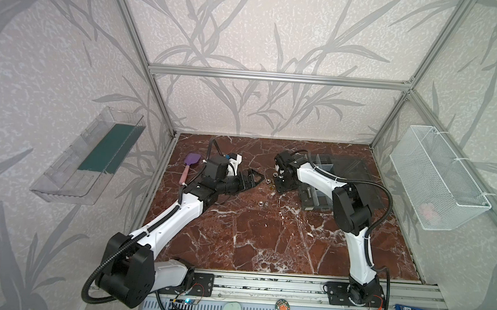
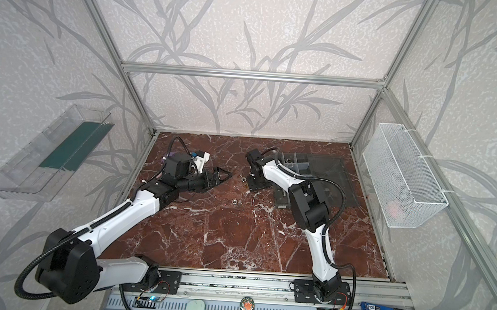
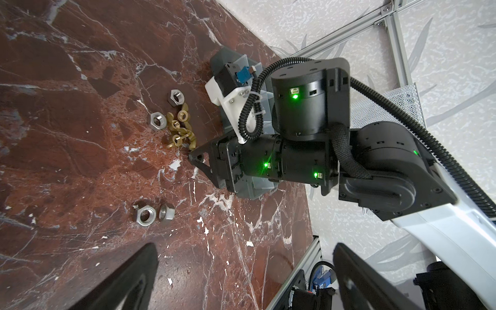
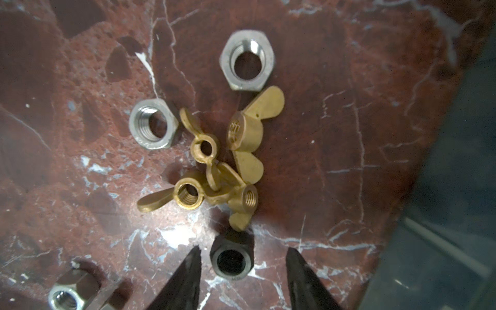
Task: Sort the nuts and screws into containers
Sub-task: 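Close the right gripper on the black hex nut and lift it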
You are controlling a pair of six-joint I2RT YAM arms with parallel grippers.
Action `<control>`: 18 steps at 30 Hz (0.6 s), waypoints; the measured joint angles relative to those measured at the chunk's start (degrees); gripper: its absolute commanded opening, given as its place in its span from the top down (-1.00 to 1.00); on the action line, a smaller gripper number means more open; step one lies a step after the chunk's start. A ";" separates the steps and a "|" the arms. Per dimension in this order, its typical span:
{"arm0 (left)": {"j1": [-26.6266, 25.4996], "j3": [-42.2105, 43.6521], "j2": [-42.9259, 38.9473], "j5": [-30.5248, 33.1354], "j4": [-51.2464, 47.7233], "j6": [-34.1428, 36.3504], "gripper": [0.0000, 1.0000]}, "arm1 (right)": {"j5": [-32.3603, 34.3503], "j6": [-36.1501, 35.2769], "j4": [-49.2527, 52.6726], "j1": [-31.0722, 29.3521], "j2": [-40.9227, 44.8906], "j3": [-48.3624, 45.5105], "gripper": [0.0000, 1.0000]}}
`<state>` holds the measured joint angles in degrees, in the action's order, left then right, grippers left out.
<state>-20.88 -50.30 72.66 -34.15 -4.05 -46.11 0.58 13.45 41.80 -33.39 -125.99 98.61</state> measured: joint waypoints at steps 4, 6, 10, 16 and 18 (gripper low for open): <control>0.00 0.00 0.66 -0.15 0.28 -0.11 -0.98 | 0.02 -1.14 -0.26 -0.04 -0.28 -0.11 0.03; 0.00 0.00 0.81 -0.24 0.28 -0.15 -0.99 | 0.07 -1.60 -0.46 -0.20 -0.44 -0.11 0.04; 0.00 0.00 0.81 -0.26 0.31 -0.20 -0.99 | 0.50 -2.56 -0.68 -0.33 -1.05 -0.11 0.10; 0.00 0.00 0.83 -0.28 0.35 -0.22 -0.98 | 0.92 -2.93 -1.40 -0.81 -1.75 -0.09 0.18; 0.00 0.00 0.94 -0.28 0.44 -0.22 -0.98 | 0.94 -3.02 -1.44 -0.90 -1.77 -0.09 0.23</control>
<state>-20.88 -50.30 73.60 -34.44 -3.62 -46.33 1.52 10.44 40.36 -34.28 -127.76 98.52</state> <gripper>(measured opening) 0.993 0.405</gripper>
